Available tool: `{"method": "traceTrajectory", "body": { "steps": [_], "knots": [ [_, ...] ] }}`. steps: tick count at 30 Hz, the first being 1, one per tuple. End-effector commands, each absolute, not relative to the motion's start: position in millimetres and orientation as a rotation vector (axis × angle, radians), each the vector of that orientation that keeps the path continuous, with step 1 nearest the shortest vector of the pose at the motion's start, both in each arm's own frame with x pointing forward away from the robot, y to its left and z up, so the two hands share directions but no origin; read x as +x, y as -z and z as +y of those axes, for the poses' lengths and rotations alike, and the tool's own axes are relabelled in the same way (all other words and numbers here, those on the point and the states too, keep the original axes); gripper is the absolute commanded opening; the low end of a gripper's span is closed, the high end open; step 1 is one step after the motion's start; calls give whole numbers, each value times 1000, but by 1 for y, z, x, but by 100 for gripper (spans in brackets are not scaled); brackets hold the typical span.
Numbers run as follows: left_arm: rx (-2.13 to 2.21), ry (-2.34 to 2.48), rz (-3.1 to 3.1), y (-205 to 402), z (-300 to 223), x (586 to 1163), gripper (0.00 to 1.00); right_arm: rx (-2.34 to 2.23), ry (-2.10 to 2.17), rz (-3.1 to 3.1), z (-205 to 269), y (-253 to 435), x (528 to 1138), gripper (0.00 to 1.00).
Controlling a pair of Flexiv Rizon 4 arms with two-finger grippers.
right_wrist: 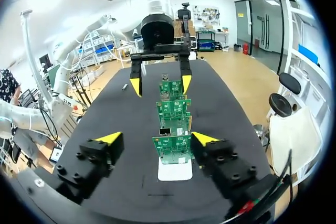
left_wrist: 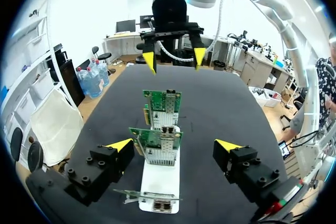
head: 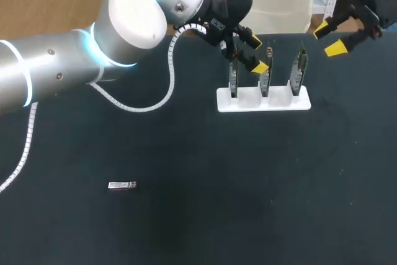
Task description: Pick up the optical module with the left hand, and insert it into the network port with the right hand.
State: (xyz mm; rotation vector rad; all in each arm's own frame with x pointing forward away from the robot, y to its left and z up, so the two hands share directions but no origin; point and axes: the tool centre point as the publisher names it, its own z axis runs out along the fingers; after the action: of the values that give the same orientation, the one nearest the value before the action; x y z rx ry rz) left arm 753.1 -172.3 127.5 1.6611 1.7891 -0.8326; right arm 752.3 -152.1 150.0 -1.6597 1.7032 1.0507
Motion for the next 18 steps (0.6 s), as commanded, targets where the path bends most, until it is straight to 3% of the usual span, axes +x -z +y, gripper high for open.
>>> {"method": "traceTrajectory", "body": {
  "steps": [1, 11, 18],
  "knots": [
    [1647, 814, 1765, -136, -167, 751, 100, -1658, -1048, 1702, -152, -150, 751, 100],
    [1665, 492, 1666, -193, -134, 750, 100, -1658, -1048, 1702, -152, -150, 751, 100],
    [1626, 204, 1663, -237, -77, 731, 100, -1658, -1048, 1702, -152, -150, 751, 100]
  ]
}}
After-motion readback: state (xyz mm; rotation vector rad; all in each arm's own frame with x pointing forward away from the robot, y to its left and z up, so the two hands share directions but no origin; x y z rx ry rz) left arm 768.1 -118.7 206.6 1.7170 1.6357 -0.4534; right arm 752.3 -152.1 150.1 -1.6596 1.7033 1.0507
